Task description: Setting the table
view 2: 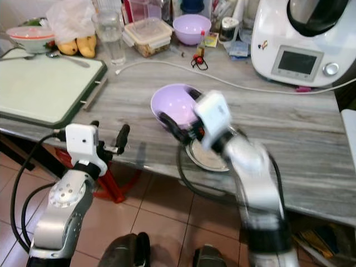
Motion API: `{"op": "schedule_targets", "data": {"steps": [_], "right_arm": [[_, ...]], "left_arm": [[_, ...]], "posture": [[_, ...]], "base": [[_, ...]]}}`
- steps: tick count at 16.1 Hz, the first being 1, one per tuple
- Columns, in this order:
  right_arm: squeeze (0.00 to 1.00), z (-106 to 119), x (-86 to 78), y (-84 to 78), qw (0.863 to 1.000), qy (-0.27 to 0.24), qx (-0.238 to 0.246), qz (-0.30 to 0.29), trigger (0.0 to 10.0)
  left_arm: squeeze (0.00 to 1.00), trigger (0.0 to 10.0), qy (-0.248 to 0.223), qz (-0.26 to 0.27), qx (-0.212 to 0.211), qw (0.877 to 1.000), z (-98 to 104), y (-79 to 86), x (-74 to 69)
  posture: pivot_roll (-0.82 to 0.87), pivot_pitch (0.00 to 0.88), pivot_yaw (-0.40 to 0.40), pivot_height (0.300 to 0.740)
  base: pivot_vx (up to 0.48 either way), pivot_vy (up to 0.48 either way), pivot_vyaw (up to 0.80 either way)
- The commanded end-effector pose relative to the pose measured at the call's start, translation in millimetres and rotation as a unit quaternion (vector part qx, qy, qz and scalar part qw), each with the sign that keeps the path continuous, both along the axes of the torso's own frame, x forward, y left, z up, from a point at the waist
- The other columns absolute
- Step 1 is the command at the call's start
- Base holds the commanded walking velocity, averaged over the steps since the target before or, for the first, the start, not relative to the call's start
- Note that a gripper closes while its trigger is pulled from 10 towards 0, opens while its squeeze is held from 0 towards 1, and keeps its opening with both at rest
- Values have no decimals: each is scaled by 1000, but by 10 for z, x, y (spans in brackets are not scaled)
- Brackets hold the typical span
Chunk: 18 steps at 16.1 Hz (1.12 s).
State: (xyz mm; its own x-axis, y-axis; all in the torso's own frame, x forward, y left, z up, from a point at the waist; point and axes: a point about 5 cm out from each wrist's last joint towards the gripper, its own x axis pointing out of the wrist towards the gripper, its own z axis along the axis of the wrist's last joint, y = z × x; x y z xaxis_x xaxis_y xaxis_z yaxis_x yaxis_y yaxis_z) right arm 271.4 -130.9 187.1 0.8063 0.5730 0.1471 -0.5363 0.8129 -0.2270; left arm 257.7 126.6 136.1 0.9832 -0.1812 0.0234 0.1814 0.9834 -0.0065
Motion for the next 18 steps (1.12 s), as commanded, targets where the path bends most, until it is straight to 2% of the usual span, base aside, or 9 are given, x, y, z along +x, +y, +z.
{"op": "schedule_targets", "data": {"steps": [1, 2, 4, 5, 10, 12, 15, 17, 18], "right_arm": [[0, 22, -118, -74, 998, -18, 8, -54, 10000], [0, -11, -159, -97, 997, -12, 24, -76, 10000], [0, -113, -193, -192, 984, 19, 69, -164, 10000], [0, -131, -192, -235, 980, 14, 50, -195, 10000], [0, -193, -136, -215, 972, 39, 48, -227, 10000], [0, -272, -96, -200, 958, 50, 34, -279, 10000], [0, -291, -87, -214, 956, 51, 54, -283, 10000], [0, -333, -100, -238, 955, 89, 77, -274, 10000], [0, -328, -108, -243, 955, 87, 77, -272, 10000]], "left_arm": [[0, 10000, -2, 0, 1, 1000, 30, 20, -12], [0, 10000, -1, 0, 2, 1000, 29, 23, -8], [0, 10000, 3, -5, -1, 1000, 23, 2, 5], [0, 10000, 4, -11, -4, 1000, 24, -34, 4], [0, 10000, 3, -18, -4, 1000, 37, -59, 25], [0, 10000, 3, -17, -5, 1000, 45, -70, 23], [0, 10000, 2, -15, -4, 1000, 50, -58, 42], [0, 10000, 3, -16, -4, 1000, 45, -68, 42], [0, 10000, 4, -18, -5, 1000, 38, -80, 38]], "posture": [[-22, 91, 32, 740], [-24, 92, 34, 740], [-29, 92, 41, 740], [-24, 90, 45, 740], [-24, 89, 41, 740], [-23, 98, 41, 740], [-26, 98, 40, 740], [-30, 98, 39, 740], [-31, 99, 39, 740]], "base": [[0, 0, 0], [0, 0, 0], [-244, 0, 0], [-300, 0, 0], [-303, 0, 0], [-304, 0, 0], [-307, 0, 0], [-304, 0, 0], [-307, 0, 0]]}}
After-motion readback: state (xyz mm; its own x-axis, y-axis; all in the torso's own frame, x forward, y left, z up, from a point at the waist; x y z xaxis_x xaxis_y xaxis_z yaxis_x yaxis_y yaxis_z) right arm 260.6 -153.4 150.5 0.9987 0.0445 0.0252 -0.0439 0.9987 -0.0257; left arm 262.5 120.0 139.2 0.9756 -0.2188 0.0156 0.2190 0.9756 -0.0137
